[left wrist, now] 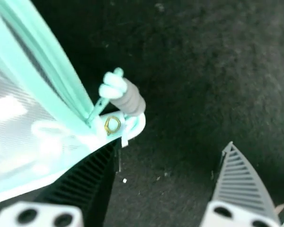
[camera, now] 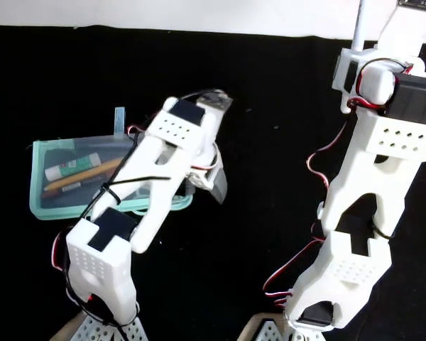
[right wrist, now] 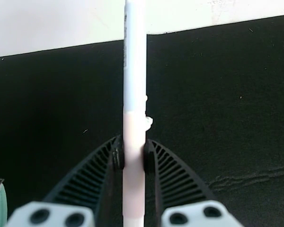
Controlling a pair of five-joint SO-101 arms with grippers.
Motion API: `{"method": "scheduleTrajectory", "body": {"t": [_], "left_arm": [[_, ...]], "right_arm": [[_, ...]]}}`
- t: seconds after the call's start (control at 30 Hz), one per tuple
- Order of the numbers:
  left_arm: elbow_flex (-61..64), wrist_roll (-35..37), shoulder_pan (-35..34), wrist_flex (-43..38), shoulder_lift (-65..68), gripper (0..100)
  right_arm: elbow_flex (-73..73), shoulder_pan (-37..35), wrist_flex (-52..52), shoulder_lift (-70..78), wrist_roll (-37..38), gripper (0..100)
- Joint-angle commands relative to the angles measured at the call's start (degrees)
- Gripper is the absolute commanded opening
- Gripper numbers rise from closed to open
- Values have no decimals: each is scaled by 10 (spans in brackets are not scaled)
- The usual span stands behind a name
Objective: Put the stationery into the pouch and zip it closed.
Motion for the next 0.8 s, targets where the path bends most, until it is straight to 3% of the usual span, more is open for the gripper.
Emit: {"method": "scheduleTrajectory", "body": {"t": [0.0,0.6,0.77], "left_arm": [[27,44,6,-46,-29,326],[138,48,-63,-217,-28,325],[153,4,-65,-249,-28,202]], "right_arm": [[0,7,6,-20,1,5],[0,7,6,-20,1,5],[0,6,6,-20,1,5]]}}
